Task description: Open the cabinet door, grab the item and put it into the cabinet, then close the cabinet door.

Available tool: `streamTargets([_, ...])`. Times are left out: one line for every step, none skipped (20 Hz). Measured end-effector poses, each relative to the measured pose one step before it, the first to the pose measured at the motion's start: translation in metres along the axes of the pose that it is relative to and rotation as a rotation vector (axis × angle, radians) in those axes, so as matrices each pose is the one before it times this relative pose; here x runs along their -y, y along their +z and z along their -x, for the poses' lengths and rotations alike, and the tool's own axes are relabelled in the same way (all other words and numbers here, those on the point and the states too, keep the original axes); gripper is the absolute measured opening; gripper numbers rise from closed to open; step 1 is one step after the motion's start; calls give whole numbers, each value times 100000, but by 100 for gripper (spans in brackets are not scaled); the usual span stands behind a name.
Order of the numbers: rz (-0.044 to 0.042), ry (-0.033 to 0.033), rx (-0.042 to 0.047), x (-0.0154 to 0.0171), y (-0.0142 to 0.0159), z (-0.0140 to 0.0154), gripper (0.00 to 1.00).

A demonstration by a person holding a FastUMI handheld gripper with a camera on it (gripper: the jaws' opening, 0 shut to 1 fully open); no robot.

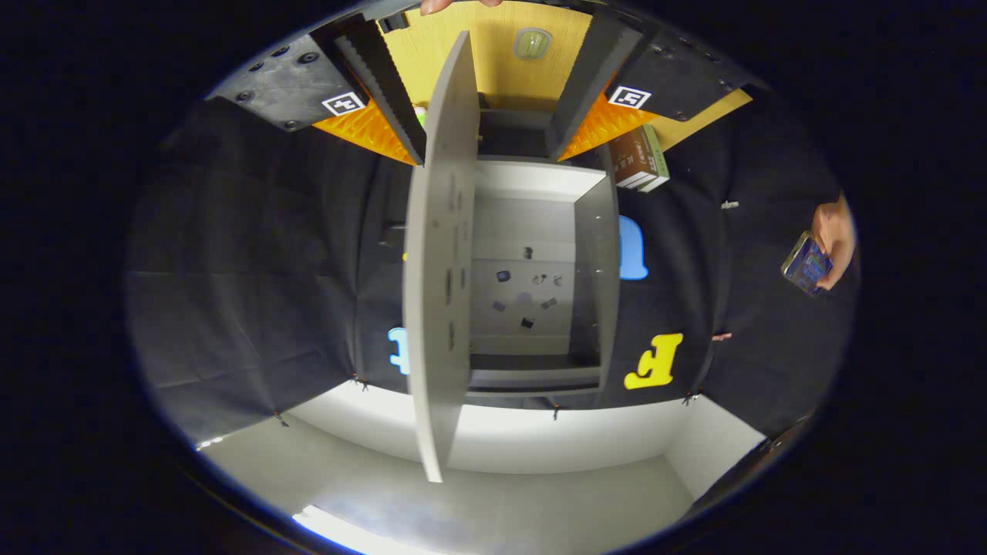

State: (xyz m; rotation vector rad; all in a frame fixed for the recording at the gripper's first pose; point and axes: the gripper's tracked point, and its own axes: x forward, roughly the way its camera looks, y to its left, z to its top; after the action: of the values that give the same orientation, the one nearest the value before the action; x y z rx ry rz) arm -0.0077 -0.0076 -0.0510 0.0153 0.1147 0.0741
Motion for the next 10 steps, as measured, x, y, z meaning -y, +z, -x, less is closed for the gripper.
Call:
streamTargets([824,2043,-3785,-1403,-1629,-451,97])
streamTargets([-567,2229,-4047,-1244,-1659,-681,97])
streamTargets([-235,1871,-4741,-923,-1949,-121,97])
streamTargets([347,728,-4083,-818,-2160,-722,98])
streamTargets([497,788,-4735,-541,-2242,-786,98])
streamTargets([-267,406,-4851,-474,-2340,-907,98])
streamTargets([-1267,355,-5677,-500,-2142,-1425,98])
streamTargets([-2287,-40,-6260,-356,-2534,-1249,98])
streamTargets([-2488,202,-5656,-487,-2282,-1559,98])
streamTargets([-1866,-893,-4337,48,-2207,-1711,98])
